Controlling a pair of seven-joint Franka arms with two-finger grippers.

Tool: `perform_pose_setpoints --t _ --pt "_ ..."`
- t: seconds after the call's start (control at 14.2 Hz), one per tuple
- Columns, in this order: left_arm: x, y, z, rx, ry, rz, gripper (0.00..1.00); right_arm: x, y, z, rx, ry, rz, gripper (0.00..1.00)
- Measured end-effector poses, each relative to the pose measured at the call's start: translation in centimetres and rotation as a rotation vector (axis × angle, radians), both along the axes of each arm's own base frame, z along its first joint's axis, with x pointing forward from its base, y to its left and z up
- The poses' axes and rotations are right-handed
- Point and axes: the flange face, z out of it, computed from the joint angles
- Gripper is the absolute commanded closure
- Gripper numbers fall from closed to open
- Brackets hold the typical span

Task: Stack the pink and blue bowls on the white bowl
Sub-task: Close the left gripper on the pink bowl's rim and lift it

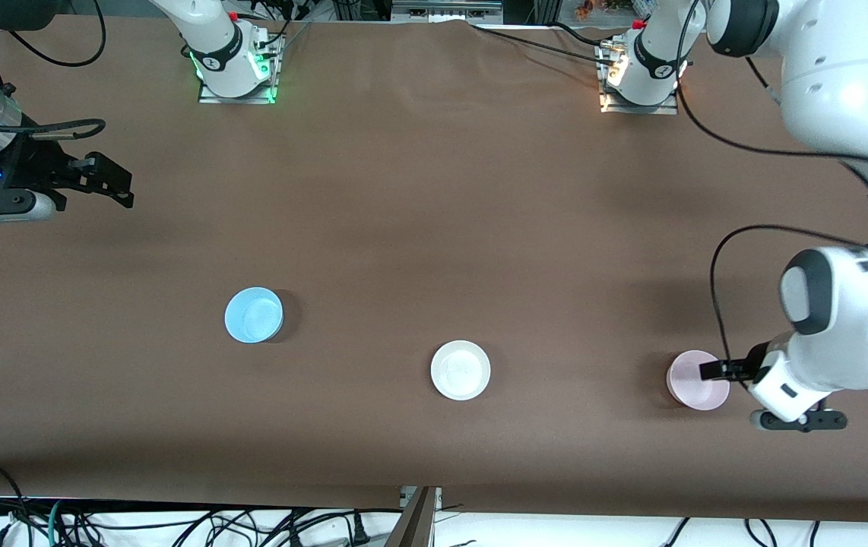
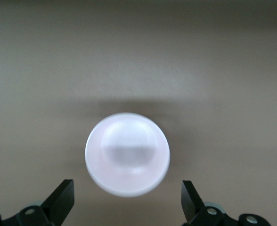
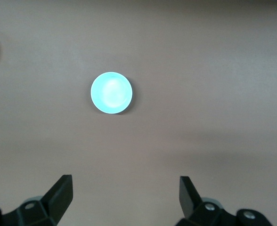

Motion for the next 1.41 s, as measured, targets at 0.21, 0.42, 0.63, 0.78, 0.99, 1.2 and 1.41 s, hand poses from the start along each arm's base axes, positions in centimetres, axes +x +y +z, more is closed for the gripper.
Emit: perform_pose_setpoints --t 0.21,0.42,0.63,0.78,0.99,1.2,1.41 --pt "-0.3 3.1 -5.0 0.007 -0.017 0.041 0.0 0.3 0.5 -0.4 0.001 0.005 0.008 0.0" --pt "-0.6 4.8 -7.3 0.009 -0.015 0.056 0.0 0.2 1.6 -0.1 0.002 -0.003 0.026 0.0" --pt "-0.8 5.6 -9.3 0.01 -0.007 0.066 0.0 0.1 2.6 0.0 0.003 -0.006 0.042 0.0" --pt "-0.8 5.8 -10.3 0.007 -0.016 0.071 0.0 0.1 2.6 0.1 0.003 -0.007 0.042 0.0" --pt "-1.2 5.9 -11.9 0.008 -0.019 0.072 0.11 0.1 2.6 0.0 0.003 -0.006 0.041 0.0" --pt "-1.2 5.9 -12.1 0.008 -0.019 0.072 0.55 0.1 2.5 0.0 0.002 -0.006 0.04 0.0" --pt "-1.2 5.8 -12.1 0.007 -0.019 0.07 0.89 0.1 2.4 0.0 0.002 -0.005 0.038 0.0"
